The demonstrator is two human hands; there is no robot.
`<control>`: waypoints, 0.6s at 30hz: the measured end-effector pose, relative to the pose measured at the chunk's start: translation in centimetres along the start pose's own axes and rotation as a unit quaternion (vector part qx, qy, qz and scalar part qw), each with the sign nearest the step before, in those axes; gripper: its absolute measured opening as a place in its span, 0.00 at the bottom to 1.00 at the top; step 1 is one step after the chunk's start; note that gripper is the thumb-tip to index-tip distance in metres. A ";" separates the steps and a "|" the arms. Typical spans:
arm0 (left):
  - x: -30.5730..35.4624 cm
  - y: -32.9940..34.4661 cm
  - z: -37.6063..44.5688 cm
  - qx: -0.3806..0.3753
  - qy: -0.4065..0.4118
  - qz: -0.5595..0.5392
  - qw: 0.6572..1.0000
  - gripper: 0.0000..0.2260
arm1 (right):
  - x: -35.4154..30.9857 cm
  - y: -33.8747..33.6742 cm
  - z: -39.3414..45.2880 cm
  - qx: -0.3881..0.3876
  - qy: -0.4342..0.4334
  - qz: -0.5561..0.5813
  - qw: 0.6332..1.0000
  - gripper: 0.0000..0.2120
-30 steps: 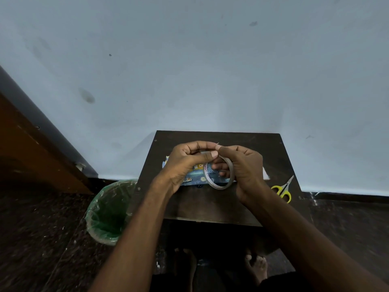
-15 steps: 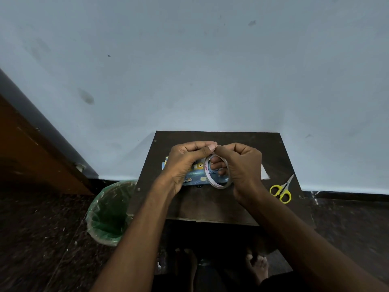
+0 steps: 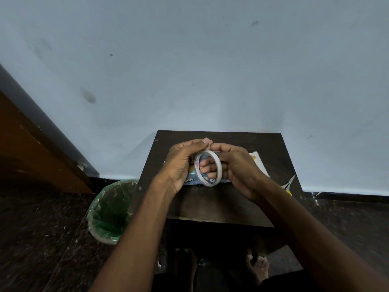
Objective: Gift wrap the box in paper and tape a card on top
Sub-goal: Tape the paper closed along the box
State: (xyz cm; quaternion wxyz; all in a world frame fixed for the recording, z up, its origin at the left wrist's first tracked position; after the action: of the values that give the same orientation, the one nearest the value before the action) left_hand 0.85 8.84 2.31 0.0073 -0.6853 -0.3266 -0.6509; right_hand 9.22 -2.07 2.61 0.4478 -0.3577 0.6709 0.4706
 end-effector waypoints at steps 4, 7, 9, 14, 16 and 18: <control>-0.2 -0.3 0.2 -0.010 0.000 0.004 1.000 0.14 | -0.2 -0.1 -0.2 -0.017 -0.038 -0.078 0.996 0.07; -0.1 -0.5 0.4 -0.005 0.003 -0.008 1.000 0.09 | -1.3 -0.2 -0.5 0.038 -0.099 -0.224 0.969 0.01; 0.0 -0.5 0.4 0.005 0.004 -0.003 1.000 0.07 | -1.7 -0.2 -0.4 0.082 -0.113 -0.324 0.936 0.01; -0.2 -0.7 0.2 0.028 0.006 -0.020 0.999 0.05 | -2.0 -1.2 -0.5 0.134 -0.093 -0.463 0.871 0.06; -0.1 -0.7 0.1 0.021 0.012 -0.026 0.999 0.05 | -1.7 -1.7 -0.5 0.147 -0.079 -0.469 0.867 0.08; 0.0 -0.2 0.0 -0.007 0.013 -0.002 1.000 0.05 | -1.4 -1.9 -0.5 0.154 -0.070 -0.464 0.870 0.09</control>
State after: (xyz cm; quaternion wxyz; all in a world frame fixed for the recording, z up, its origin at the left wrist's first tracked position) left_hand 0.77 8.97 2.28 0.0057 -0.6761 -0.3234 -0.6620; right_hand 11.27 -2.99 3.36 0.7096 -0.5202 0.4590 0.1231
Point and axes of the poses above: each hand's wrist, its own z-axis towards the middle knuckle, its own y-axis out of the palm, x = y × z, the point moved 7 cm from there along z, towards the middle knuckle, and after that the axes turned 13 degrees about -x, right-handed, at the moved point
